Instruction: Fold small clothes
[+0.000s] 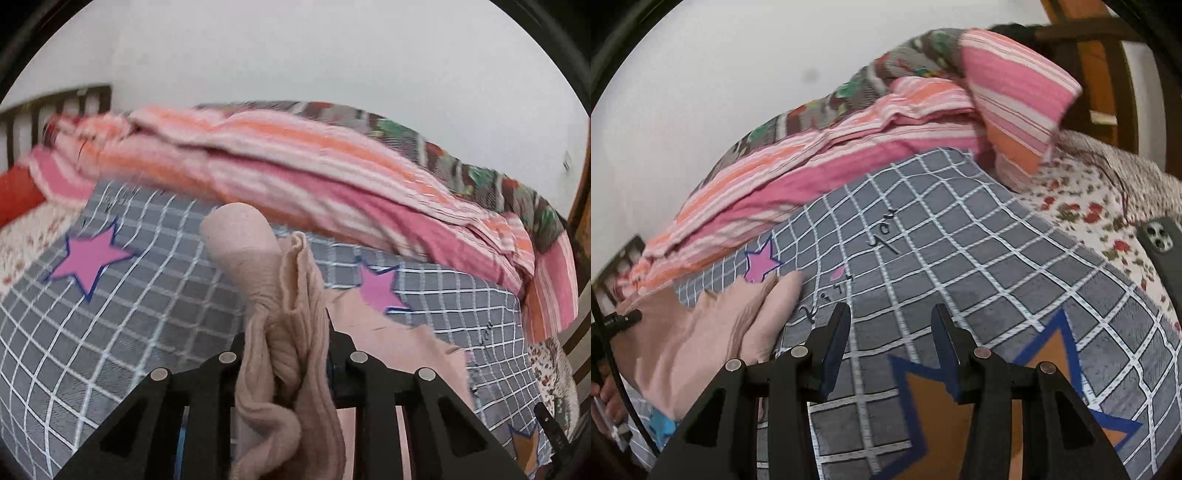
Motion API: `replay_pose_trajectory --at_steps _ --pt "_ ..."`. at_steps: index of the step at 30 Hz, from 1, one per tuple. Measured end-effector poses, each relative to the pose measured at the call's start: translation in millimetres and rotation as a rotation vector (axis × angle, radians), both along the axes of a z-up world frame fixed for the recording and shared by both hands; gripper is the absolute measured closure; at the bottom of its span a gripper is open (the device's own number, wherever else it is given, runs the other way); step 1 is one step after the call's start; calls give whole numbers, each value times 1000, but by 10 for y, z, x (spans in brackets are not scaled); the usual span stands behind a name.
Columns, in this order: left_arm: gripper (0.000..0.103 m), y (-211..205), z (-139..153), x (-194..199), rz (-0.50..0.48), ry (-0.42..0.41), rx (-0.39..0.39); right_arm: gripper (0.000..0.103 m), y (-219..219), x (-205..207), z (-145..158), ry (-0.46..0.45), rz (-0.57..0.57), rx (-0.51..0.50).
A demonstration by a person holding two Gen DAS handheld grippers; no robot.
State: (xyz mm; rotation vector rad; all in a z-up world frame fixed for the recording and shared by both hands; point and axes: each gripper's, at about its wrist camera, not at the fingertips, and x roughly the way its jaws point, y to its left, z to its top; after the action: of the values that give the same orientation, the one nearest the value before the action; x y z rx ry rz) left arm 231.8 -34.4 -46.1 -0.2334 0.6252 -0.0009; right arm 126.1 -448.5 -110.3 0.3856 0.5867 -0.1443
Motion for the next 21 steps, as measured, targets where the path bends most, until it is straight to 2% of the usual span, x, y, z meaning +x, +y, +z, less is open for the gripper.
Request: replay_pose_trajectory --at_steps 6,9,13,14,16,17,18,21 --pt "80 -891 66 66 -68 11 37 58 -230 -92 12 -9 -52 29" --pt "80 -1339 -113 36 -131 38 58 58 -303 -130 13 -13 -67 39" --pt "80 -1813 -563 -84 -241 128 145 58 -350 -140 12 -16 -67 63" --pt "78 -1857 -613 -138 -255 120 165 58 -342 -137 14 -14 -64 61" --pt "64 -1856 -612 -229 -302 79 174 58 -293 -112 17 -9 -52 51" --pt "49 -1822 -587 -263 -358 70 146 58 -262 -96 15 -6 -44 47" --pt "43 -1746 -537 -299 -424 73 93 58 -225 -78 14 -3 -32 43" --pt "41 -1441 -353 -428 -478 37 -1 57 -84 -7 8 8 24 48"
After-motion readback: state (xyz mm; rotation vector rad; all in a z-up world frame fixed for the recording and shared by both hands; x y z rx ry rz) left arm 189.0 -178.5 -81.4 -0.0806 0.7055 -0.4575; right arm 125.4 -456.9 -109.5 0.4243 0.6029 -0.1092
